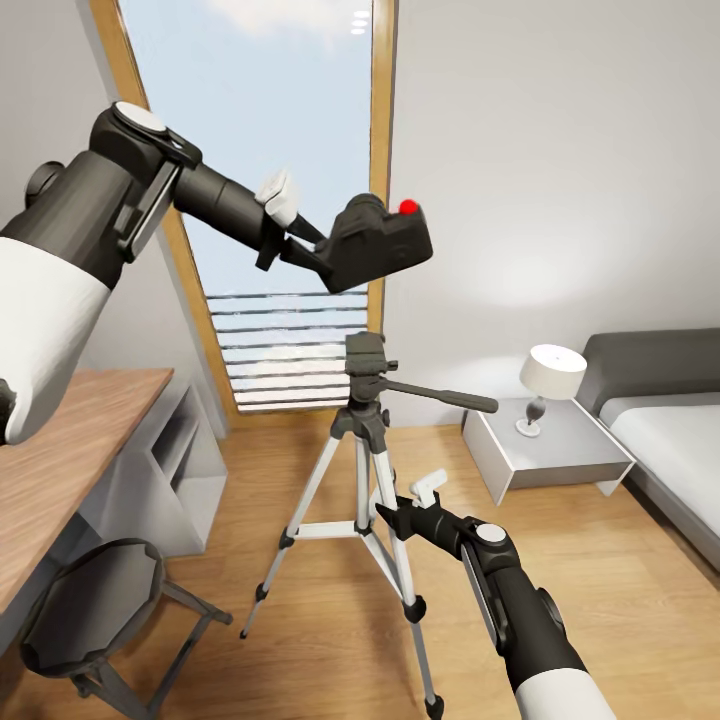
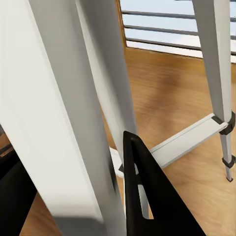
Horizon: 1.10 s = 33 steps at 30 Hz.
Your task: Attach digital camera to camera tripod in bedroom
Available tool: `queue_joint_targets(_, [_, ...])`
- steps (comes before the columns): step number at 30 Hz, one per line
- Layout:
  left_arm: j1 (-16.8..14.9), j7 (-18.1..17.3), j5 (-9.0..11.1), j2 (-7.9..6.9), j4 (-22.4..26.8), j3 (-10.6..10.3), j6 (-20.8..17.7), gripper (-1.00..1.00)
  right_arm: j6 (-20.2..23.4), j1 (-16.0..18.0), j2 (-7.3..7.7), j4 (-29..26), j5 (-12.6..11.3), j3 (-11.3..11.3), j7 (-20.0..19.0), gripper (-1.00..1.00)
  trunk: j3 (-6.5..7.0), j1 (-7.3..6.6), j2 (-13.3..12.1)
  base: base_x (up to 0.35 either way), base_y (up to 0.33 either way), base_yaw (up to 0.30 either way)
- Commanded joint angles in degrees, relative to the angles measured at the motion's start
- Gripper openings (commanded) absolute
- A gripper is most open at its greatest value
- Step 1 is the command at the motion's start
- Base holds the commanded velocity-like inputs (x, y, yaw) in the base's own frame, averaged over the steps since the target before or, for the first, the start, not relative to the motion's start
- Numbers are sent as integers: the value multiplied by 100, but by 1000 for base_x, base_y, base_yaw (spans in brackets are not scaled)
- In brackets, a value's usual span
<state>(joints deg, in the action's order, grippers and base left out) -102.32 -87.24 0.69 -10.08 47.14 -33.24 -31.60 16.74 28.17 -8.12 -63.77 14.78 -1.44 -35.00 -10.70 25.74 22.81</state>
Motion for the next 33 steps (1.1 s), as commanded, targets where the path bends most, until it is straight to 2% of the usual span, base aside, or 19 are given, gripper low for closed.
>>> queue_joint_targets(1, [-9, -14, 22, 0, 18, -22, -124, -100, 22, 4, -6, -4, 96, -21, -42, -100, -13, 4, 11, 0, 0, 0])
queue_joint_targets(7, [-8, 9, 65, 12, 511, -64, -763, -100, 22, 4, -6, -4, 96, -20, -42, -100, -13, 4, 11, 0, 0, 0])
queue_joint_targets(10, [-8, 56, -1, -11, 764, -202, -916, -100, 22, 4, -6, -4, 96, -22, -42, -100, -13, 4, 11, 0, 0, 0])
queue_joint_targets(14, [-8, 161, -213, -50, 910, -507, -994, -100, 22, 4, -6, -3, 96, -17, -42, -100, -13, 4, 11, 0, 0, 0])
queue_joint_targets(15, [-8, 215, -324, -57, 936, -635, -1025, -100, 22, 4, -6, -4, 96, -16, -42, -100, -13, 4, 11, 0, 0, 0])
queue_joint_targets(17, [-8, 261, -429, -55, 952, -745, -1082, -100, 22, 4, -6, -4, 96, -18, -42, -100, -13, 4, 11, 0, 0, 0])
queue_joint_targets(20, [-8, 331, -627, -49, 985, -919, -1409, -100, 25, 4, -6, 3, 96, -21, -42, -100, -13, 4, 11, 0, 0, 0])
queue_joint_targets(24, [-8, 349, -677, -62, 1059, -962, -1576, -100, 29, 4, -6, 14, 96, -20, -42, -100, -13, 4, 11, 0, 0, 0])
queue_joint_targets(33, [-8, 350, -695, -97, 1264, -988, -1659, -100, 31, 4, -6, 14, 96, -20, -42, -100, -13, 4, 11, 0, 0, 0])
